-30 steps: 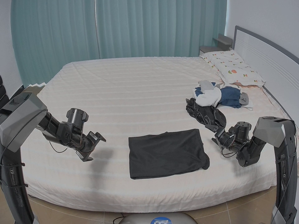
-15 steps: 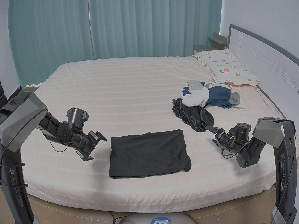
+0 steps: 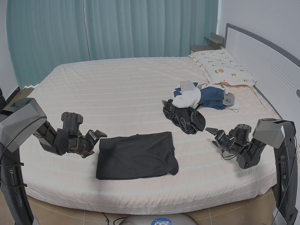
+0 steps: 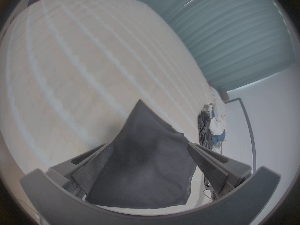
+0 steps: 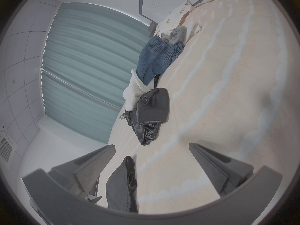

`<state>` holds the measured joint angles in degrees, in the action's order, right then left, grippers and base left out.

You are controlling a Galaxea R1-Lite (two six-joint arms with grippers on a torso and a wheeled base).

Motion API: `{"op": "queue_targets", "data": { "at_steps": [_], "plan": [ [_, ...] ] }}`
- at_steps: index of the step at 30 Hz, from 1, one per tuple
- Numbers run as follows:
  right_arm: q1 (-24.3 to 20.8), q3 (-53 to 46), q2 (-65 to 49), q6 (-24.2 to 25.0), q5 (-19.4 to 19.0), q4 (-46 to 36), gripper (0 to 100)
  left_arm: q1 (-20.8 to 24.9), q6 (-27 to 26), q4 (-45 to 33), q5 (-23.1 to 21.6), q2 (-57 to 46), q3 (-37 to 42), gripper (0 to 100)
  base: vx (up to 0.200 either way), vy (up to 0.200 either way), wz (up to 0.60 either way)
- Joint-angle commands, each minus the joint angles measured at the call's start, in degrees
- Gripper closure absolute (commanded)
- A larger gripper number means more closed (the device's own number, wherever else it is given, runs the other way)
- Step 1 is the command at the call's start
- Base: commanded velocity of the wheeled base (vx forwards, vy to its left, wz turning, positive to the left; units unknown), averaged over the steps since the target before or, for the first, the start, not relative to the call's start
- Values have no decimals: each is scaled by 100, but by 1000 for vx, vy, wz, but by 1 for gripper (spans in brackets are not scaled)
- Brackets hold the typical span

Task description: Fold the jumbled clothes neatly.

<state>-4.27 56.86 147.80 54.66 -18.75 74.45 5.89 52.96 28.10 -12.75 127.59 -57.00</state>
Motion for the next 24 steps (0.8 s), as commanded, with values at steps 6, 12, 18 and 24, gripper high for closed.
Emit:
{"op": "queue_targets", "data": {
  "at_steps": [6, 12, 18, 24],
  "plan": [
    [-13, 1, 65, -8, 3, 0, 0, -193, -1472, 1268, -377, 311, 814, 0, 0, 0, 0],
    [-13, 1, 65, -17, 3, 0, 0, -26, -1631, 1075, -368, 557, 611, 0, 0, 0, 0],
    [-22, 10, 91, -140, 3, 0, 0, -26, -1674, 934, -368, 601, 444, 0, 0, 0, 0],
    [-48, 10, 118, -158, 3, 0, 0, -9, -1674, 644, -307, 618, 269, 0, 0, 0, 0]
  ]
}}
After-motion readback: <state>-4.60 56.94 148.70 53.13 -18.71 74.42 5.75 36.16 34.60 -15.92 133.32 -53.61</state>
